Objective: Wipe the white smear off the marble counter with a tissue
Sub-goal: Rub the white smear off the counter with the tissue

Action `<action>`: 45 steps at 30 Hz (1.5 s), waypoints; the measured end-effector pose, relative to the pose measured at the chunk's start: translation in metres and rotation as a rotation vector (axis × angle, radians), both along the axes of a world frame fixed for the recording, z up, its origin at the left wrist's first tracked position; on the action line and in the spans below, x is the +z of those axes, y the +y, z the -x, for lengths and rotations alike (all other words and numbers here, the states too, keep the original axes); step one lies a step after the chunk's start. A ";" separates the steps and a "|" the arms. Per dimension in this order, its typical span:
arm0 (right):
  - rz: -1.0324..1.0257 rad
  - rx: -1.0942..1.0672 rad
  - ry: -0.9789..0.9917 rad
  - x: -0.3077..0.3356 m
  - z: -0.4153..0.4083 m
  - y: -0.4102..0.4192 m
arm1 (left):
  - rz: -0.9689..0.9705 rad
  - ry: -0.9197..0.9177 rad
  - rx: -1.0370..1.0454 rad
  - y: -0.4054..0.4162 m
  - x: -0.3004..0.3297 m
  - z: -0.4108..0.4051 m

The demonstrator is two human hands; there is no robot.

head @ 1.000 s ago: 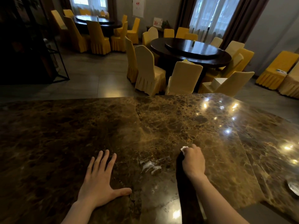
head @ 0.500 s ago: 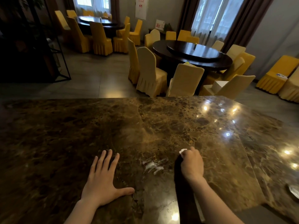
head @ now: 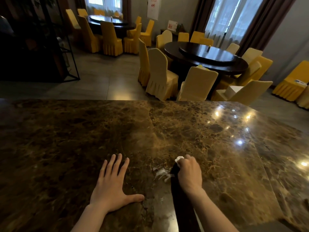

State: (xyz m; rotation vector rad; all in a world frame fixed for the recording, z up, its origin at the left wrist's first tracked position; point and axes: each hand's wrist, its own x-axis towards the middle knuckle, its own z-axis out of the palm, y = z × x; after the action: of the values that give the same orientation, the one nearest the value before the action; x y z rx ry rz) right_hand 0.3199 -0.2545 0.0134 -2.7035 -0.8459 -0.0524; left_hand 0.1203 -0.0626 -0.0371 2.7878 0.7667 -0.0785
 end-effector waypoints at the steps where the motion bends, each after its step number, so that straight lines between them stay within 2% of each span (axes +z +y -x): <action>1: -0.003 0.049 0.010 -0.003 0.007 0.002 | -0.003 0.001 -0.004 0.000 0.000 0.000; 5: -0.024 0.159 0.124 0.003 0.017 0.008 | 0.004 0.002 -0.008 0.001 0.000 0.001; 8: -0.127 -0.025 0.152 0.016 -0.007 0.001 | 0.007 0.004 -0.002 0.000 0.000 0.000; 10: -0.080 -0.080 0.090 0.016 -0.014 -0.003 | 0.000 0.008 -0.004 0.000 0.000 0.000; 14: 0.012 0.047 0.003 0.004 0.013 0.003 | -0.004 0.004 -0.007 0.000 -0.001 0.000; 18: -0.081 0.152 0.162 0.004 0.027 0.005 | 0.008 -0.013 -0.006 0.001 -0.002 0.001; 20: -0.168 0.040 0.206 0.011 0.018 0.006 | 0.007 -0.002 -0.007 0.000 -0.001 0.000; 23: -0.163 -0.188 0.119 0.016 0.001 0.000 | 0.004 0.006 -0.008 0.001 -0.001 0.001; 26: 0.006 -0.083 0.059 0.009 0.015 0.007 | 0.020 -0.011 -0.010 0.001 -0.001 0.000; 29: 0.045 0.085 0.019 0.000 0.034 0.021 | 0.012 -0.012 -0.017 0.000 0.000 0.001; 32: -0.032 0.181 0.125 -0.002 0.040 0.025 | 0.015 0.004 -0.009 0.000 0.001 0.001; 34: -0.148 0.124 0.197 0.005 0.030 0.025 | 0.018 0.000 -0.005 0.000 0.003 0.001; 36: -0.208 0.046 0.165 0.013 0.013 0.028 | 0.018 0.007 -0.016 0.000 0.003 0.002; 38: -0.192 0.049 0.151 0.018 0.003 0.039 | 0.020 0.014 -0.019 0.000 0.003 0.003; 42: -0.072 0.211 0.124 0.011 0.013 0.061 | 0.024 0.000 -0.014 0.000 0.003 0.001; 45: -0.064 0.301 0.063 0.004 0.025 0.066 | 0.018 0.006 -0.012 0.000 0.001 0.002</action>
State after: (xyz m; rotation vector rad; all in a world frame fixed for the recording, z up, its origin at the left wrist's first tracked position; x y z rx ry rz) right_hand 0.2951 -0.1884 0.0175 -2.4755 -1.1985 0.0706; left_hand 0.1187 -0.0627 -0.0358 2.7768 0.7469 -0.0955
